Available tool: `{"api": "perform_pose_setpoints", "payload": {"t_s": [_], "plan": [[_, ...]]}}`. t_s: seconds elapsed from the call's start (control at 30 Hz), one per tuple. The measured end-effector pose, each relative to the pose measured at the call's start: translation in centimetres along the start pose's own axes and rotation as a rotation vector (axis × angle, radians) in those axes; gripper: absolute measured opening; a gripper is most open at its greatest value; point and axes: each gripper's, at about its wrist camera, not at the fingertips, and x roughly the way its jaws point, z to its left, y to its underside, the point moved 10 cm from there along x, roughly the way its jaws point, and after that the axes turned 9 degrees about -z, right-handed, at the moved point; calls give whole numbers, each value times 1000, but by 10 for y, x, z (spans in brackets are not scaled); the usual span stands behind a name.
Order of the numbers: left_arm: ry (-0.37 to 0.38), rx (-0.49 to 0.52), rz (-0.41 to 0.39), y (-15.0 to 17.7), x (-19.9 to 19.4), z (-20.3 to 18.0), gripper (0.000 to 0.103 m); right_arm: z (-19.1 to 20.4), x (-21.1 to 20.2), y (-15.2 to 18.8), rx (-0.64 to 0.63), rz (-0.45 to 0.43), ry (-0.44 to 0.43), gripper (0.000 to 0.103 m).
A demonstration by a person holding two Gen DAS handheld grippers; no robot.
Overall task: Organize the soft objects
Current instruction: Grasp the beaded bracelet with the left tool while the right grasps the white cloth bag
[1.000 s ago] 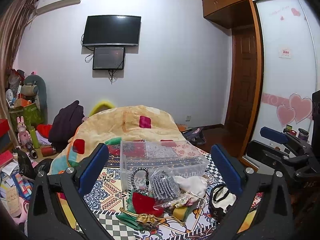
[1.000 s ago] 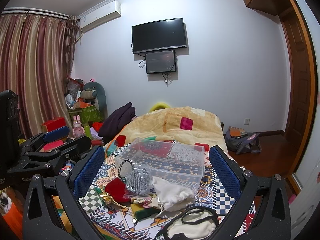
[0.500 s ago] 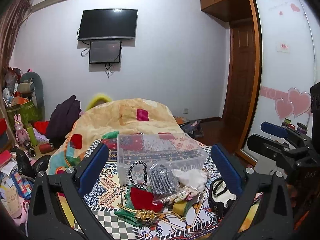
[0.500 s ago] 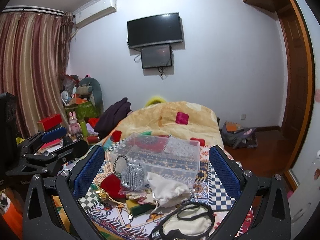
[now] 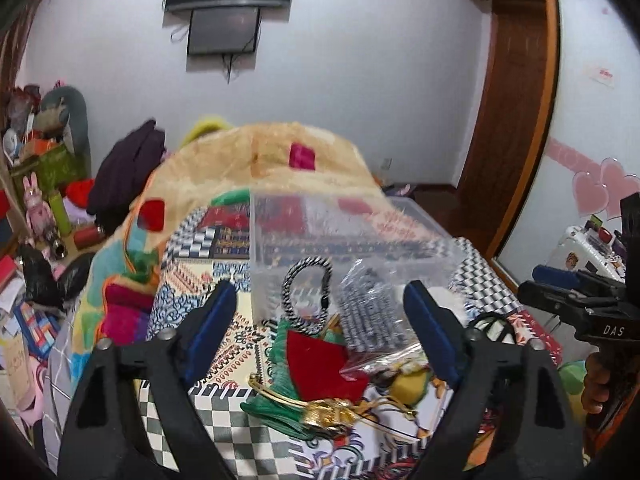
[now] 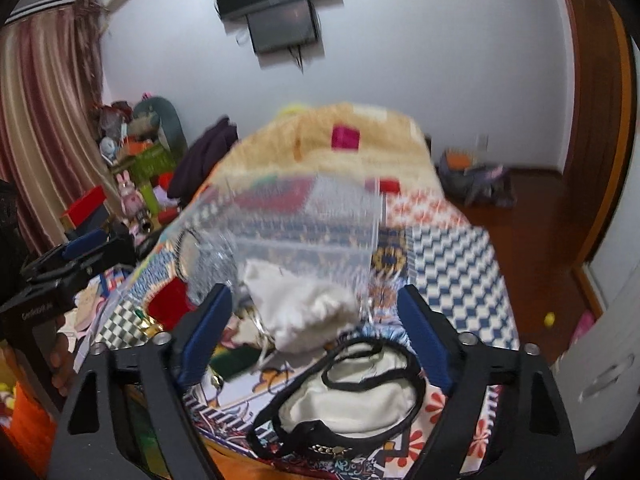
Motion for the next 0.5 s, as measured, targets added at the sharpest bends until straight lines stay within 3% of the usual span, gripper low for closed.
{"api": "perform_pose_setpoints", "payload": {"t_s": [0.17,0.5], "plan": [[-16,-12,48,10,27,14,71,-3,21,15,7,99,-7,70],[-35,-32,155,37,64,30,53,11,62,28,-11,214,-33,70]]}}
